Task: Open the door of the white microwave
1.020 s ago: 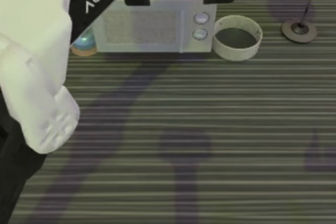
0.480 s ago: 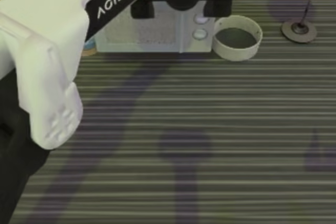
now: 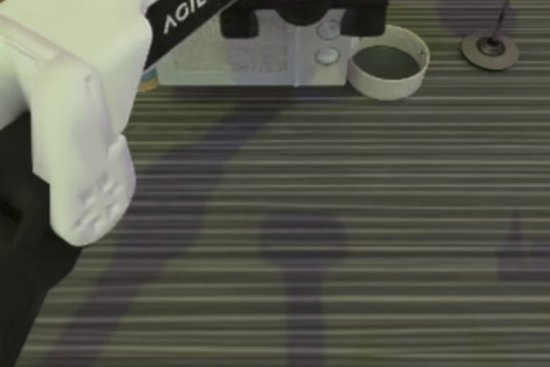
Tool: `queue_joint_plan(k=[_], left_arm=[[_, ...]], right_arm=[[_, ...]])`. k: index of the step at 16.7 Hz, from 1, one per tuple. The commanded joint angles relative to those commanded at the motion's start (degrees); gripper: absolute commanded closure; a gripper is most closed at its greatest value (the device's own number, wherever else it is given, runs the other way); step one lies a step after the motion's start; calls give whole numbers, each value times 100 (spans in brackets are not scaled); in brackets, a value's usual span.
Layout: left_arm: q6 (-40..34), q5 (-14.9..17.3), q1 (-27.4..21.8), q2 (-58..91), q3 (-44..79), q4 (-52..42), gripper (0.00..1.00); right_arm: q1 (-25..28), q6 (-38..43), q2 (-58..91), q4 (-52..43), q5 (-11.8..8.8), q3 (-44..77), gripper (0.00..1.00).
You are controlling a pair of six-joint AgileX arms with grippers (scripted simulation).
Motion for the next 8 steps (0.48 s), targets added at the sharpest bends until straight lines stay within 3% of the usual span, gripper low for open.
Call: queue_joint_plan(k=[8], left_arm=[[0,0,0,0,0,0,75]], right_arm=[[0,0,0,0,0,0,0]])
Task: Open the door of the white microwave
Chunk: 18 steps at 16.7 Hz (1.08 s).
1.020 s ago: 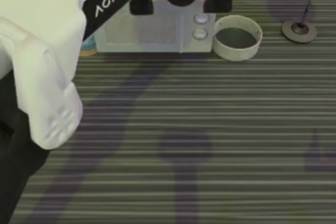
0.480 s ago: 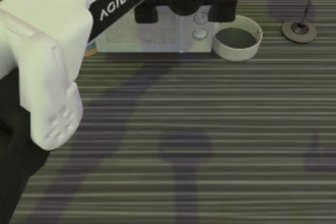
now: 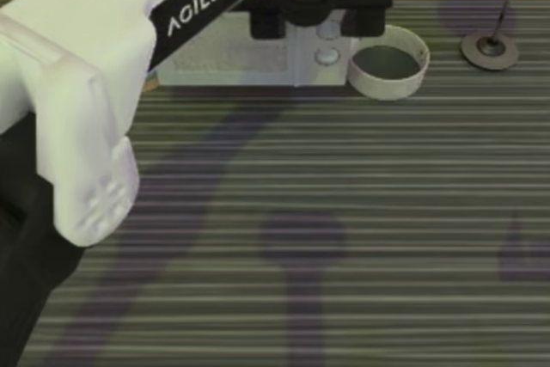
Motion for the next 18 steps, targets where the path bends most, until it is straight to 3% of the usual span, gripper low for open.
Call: queue_joint_plan(k=[3,4,11,12,18], left_arm=[[0,0,0,0,0,0,98],[0,0,0,0,0,0,100],[0,0,0,0,0,0,100],[-24,71,-173,-213,-179,4,100],[-101,-38,-168,-603,-997,365,100]], right_arm=[[0,0,0,0,0,0,0],[0,0,0,0,0,0,0],[0,0,0,0,0,0,0],[0,0,0,0,0,0,0],[0,0,0,0,0,0,0]])
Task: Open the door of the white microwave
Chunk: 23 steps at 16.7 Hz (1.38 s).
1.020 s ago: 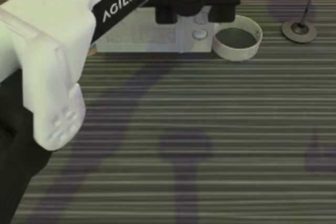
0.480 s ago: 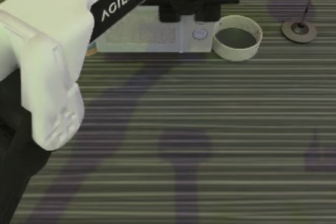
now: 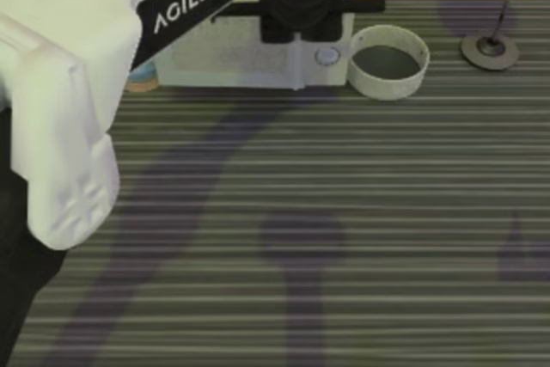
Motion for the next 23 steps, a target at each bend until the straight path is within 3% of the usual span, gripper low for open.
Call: queue_joint_plan(k=[4,23], left_arm=[[-73,-51,-11,-252,-527,250,100],[-74,-52,-11,-254,-531,252,100]], right_arm=[[0,0,0,0,0,0,0],[0,0,0,0,0,0,0]])
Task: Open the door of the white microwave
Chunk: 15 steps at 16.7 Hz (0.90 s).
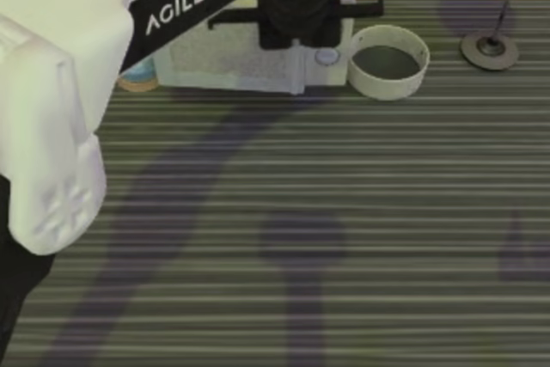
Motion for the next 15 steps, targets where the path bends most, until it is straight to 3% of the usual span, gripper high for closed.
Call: queue_joint_plan(k=[7,15], left_arm=[[-15,37,-23,-37,36,26,100],[434,191,18,-545,-936,520,100]], right_arm=[[0,0,0,0,0,0,0],[0,0,0,0,0,0,0]])
